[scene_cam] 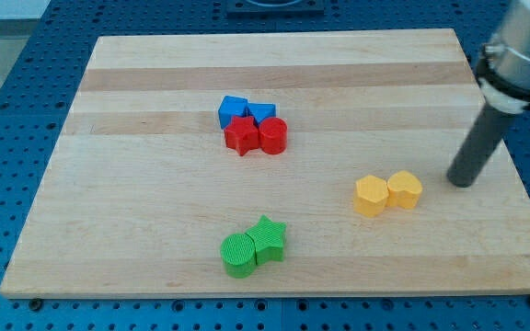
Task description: Move the yellow blocks slightly to left
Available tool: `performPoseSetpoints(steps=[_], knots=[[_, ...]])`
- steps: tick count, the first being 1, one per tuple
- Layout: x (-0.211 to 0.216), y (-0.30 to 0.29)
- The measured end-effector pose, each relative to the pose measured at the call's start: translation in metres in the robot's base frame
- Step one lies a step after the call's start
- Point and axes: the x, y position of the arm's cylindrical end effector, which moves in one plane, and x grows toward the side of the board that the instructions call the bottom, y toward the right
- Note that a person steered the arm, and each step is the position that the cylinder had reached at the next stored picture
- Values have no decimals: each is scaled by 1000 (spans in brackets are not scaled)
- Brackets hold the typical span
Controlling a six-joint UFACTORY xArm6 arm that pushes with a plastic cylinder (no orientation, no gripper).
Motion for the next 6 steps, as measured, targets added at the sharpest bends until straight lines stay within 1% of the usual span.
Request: performPoseSetpoints(steps=[2, 3, 4, 5, 6], knots=[[69, -83], [71, -93], [71, -51], [56, -12], [18, -21]])
